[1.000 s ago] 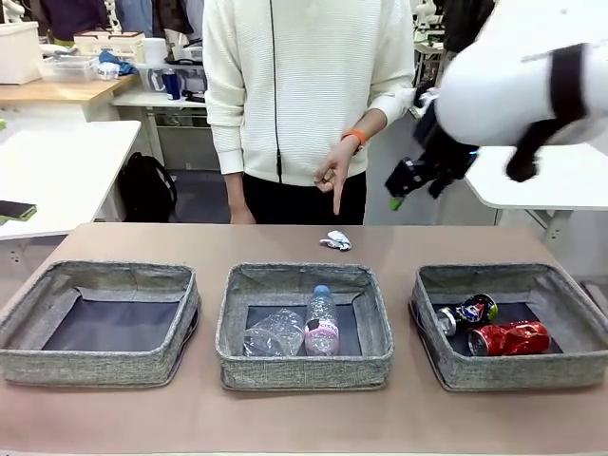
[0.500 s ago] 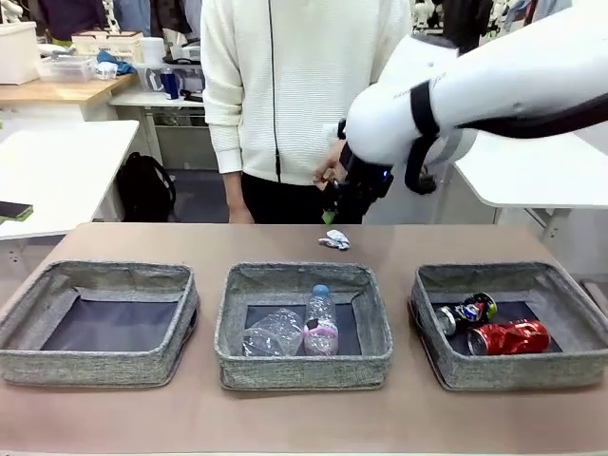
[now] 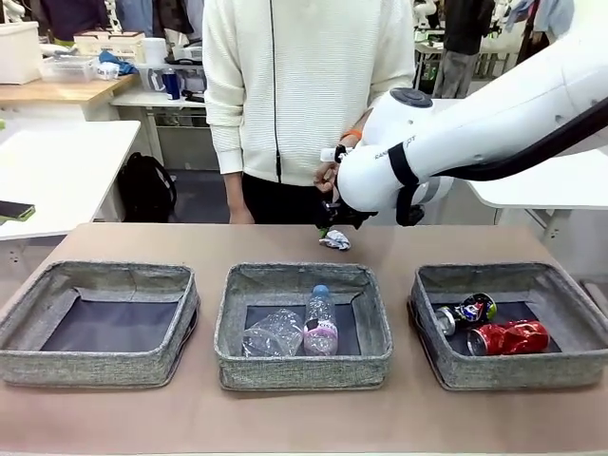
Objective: Sort the waste into the appropriate baskets.
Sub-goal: Pick up the waste item pointed out by the person.
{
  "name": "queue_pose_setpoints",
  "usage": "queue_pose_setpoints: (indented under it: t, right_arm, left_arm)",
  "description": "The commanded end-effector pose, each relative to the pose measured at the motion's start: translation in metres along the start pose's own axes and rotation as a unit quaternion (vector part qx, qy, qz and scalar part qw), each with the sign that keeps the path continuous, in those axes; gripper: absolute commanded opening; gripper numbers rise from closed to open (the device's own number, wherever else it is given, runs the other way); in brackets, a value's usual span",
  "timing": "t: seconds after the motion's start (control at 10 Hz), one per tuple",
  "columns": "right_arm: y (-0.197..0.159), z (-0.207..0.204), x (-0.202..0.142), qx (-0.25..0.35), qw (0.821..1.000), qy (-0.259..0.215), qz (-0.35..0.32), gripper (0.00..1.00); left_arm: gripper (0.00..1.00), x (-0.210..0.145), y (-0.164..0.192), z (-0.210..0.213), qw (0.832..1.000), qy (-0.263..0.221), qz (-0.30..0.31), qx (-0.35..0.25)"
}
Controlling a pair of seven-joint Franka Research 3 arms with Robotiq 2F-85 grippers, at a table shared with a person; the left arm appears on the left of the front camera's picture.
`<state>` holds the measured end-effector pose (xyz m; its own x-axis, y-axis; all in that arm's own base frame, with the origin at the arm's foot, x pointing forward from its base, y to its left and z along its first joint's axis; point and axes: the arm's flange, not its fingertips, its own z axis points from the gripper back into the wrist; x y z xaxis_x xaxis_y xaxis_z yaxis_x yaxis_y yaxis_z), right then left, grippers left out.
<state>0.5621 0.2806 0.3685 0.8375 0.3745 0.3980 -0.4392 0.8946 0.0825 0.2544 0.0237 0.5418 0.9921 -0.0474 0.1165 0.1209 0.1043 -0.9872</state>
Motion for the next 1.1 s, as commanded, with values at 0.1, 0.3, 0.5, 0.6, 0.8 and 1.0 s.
queue_pose_setpoints:
  t: [0.1,0.3,0.5,0.6,0.8,1.0]
  right_arm:
    - [-0.015,0.002,0.004,0.042,0.999,-0.027,-0.010,1.00]
    - [-0.016,-0.012,0.007,0.043,0.998,-0.042,-0.017,1.00]
    - [-0.017,-0.029,0.012,0.038,0.999,-0.033,-0.013,1.00]
    - [-0.018,-0.034,0.014,0.035,0.998,-0.043,-0.013,1.00]
    - [-0.021,-0.042,0.017,0.010,0.998,-0.057,-0.027,1.00]
    - [-0.023,-0.039,0.014,-0.014,0.998,-0.049,-0.031,1.00]
  left_arm:
    - [1.00,0.000,-0.003,-0.002,1.000,-0.001,-0.011,-0.011]
    - [1.00,0.000,-0.003,-0.002,1.000,-0.001,-0.011,-0.011]
    - [1.00,0.000,-0.003,-0.002,1.000,-0.001,-0.011,-0.011]
    - [1.00,0.000,-0.003,-0.002,1.000,-0.001,-0.011,-0.011]
    - [1.00,0.000,-0.003,-0.002,1.000,-0.001,-0.011,-0.011]
    - [1.00,0.000,-0.003,-0.002,1.000,-0.001,-0.011,-0.011]
